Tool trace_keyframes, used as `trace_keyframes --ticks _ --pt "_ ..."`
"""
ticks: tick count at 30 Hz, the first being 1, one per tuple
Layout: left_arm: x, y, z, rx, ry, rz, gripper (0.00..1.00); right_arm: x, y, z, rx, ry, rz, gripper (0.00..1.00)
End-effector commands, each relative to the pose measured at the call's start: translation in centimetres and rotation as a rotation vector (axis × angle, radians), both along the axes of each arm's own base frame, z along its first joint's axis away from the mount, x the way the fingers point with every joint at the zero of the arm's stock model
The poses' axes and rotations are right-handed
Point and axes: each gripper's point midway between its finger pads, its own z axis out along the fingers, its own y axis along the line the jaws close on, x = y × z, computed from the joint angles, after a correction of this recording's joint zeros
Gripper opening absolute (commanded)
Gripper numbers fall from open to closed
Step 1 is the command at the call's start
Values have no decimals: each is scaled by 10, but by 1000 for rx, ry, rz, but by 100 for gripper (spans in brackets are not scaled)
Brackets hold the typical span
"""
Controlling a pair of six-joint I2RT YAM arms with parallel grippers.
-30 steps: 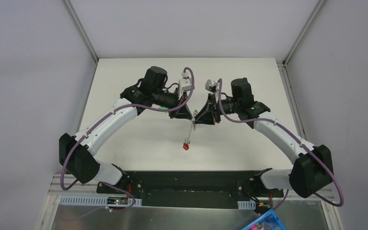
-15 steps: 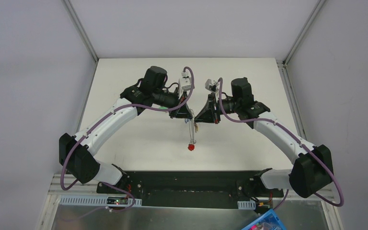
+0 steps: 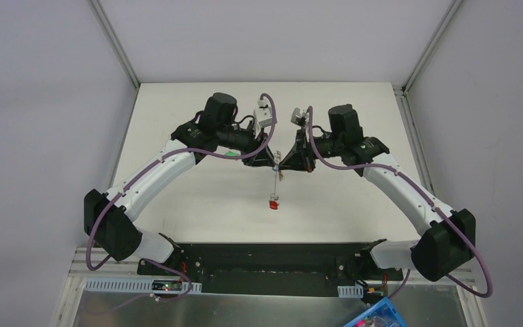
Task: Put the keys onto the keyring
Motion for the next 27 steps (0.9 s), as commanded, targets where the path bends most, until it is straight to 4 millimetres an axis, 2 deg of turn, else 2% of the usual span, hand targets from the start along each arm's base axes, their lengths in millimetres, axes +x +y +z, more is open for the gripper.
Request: trace_keyframes --ticks 1,6,11,15,23,27 --pt "7 -6 18 -49 -94 -1 33 0 -1 14 -13 -56 10 0" --pt "2 -11 18 -68 -89 -49 44 -1 0 13 -14 -43 19 0" --pt "-5 -15 12 -65 -92 -98 44 -1 4 16 7 -37 29 0" --pt "-6 -16 7 -60 -95 -118 38 -1 5 14 10 -28 30 0" --pt "-8 -18 4 -57 -87 -144 14 -1 5 12 12 -24 31 0" --pt "-11 -17 1 -50 -77 -156 7 0 5 12 12 -26 24 0"
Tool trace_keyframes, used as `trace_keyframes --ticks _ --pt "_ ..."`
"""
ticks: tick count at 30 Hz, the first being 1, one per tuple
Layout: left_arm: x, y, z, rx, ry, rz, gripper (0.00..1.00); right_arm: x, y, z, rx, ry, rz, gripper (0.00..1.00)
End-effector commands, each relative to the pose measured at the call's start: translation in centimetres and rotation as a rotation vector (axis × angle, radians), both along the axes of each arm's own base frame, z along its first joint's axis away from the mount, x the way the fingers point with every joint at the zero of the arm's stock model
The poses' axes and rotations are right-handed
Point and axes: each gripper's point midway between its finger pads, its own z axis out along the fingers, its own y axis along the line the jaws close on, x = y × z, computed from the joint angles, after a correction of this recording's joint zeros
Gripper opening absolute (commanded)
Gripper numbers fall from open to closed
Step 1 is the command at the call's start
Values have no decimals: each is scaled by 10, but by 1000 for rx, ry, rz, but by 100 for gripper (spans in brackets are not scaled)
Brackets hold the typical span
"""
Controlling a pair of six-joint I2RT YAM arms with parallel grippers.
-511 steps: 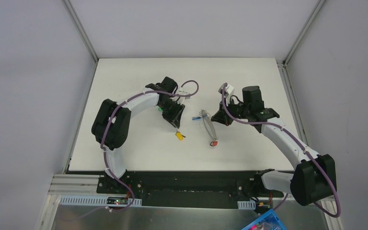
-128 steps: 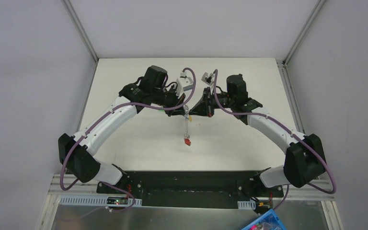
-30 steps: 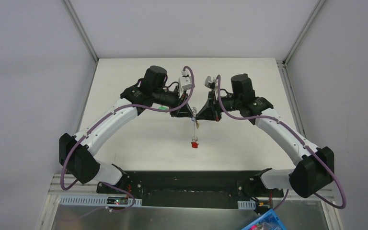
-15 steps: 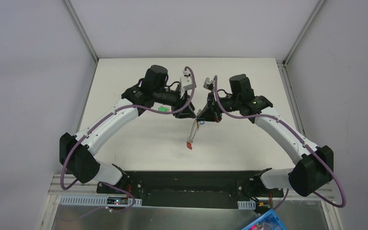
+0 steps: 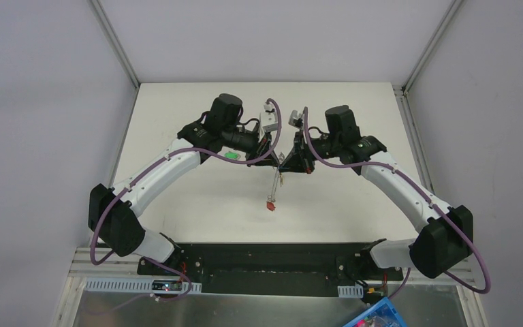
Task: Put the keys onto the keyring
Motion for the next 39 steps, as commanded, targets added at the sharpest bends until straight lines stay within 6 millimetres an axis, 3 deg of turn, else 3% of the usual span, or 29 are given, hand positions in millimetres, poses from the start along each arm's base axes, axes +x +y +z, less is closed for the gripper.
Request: trace_keyframes --ticks 1,6,27,32,39 --pt "-9 -4 4 -20 -15 -60 5 2 7 25 66 -60 29 0" --pt "-13 -2 1 -12 6 -74 2 4 7 24 65 -62 18 0" --pt "-21 1 -4 3 32 -106 9 8 5 22 62 -69 1 0" --pt "-22 1 -6 7 41 -110 0 9 5 22 63 -68 -3 0" --pt "-19 1 1 -1 43 -78 0 10 5 24 81 -61 -20 3"
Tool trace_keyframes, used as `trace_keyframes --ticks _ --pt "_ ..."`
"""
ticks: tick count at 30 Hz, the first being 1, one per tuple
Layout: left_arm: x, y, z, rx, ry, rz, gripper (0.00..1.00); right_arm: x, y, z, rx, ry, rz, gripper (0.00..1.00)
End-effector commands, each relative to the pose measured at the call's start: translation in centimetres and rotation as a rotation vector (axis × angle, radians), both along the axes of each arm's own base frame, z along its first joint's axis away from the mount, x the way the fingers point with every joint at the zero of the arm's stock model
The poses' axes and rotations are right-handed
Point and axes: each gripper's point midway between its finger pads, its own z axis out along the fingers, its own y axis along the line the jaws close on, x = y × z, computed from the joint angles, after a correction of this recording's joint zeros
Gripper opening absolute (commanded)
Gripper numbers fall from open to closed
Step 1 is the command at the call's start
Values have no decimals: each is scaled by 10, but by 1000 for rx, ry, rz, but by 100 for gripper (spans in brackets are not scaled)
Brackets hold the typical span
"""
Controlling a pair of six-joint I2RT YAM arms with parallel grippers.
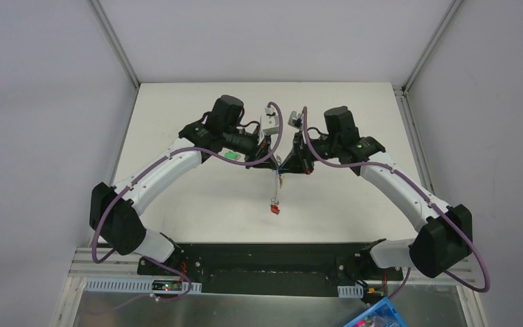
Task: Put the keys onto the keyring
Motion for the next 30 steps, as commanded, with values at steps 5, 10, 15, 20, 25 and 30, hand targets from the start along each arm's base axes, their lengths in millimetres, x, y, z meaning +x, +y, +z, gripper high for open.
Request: trace_keyframes --ticks 5,10,15,20,25,30 --pt "-11 -1 21 -58 42 4 0 11 -3 30 120 -83 -50 18" --pt "-13 -2 34 -113 55 18 0 9 -12 34 158 -79 -55 29" --pt "-16 -2 41 -146 71 14 0 6 -17 41 181 -91 -44 33" --pt "-14 -7 47 -188 100 21 0 0 -16 43 205 -95 -2 34" --pt "-11 -10 50 -208 122 35 0 -7 -16 42 218 -86 33 35" --pt "-8 -9 53 -223 133 43 0 -8 -18 35 209 -85 26 31"
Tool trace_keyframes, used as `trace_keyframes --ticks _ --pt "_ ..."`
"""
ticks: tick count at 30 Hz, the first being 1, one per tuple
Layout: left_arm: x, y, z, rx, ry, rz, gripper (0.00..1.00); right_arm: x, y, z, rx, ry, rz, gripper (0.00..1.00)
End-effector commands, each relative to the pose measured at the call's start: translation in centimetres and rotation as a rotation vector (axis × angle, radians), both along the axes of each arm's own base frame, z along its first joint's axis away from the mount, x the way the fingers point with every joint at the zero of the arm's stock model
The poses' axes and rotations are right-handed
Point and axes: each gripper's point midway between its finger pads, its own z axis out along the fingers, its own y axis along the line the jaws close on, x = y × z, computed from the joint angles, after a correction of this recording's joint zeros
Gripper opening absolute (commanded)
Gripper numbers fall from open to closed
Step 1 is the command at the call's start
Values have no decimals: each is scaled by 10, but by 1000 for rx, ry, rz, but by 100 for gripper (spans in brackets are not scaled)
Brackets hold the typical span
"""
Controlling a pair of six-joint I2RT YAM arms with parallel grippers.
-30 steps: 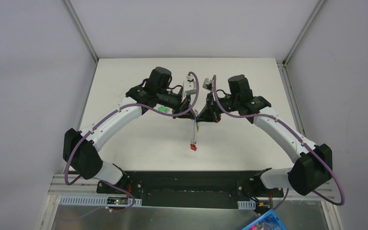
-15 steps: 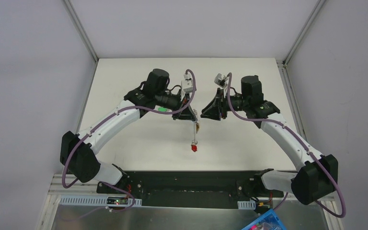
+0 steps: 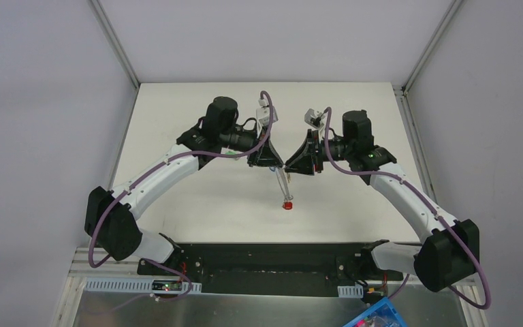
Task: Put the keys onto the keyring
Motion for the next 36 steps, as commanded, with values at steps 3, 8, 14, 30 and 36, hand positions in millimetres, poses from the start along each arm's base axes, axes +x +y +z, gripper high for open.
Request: trace_keyframes --ticks 3,8,14,30,36 --pt "-2 2 30 -90 -49 -19 0 -7 -3 10 37 -60 27 28" --pt "-1 4 29 -91 -51 -19 0 -6 -3 8 35 -56 25 18" --pt "1 2 31 -102 -52 -21 0 -5 -1 5 46 -22 36 11" --pt "-2 0 38 -134 -40 -36 0 -2 1 3 35 -45 12 30" --pt "-6 1 37 -138 -37 -60 0 -2 -4 13 8 -97 -4 33"
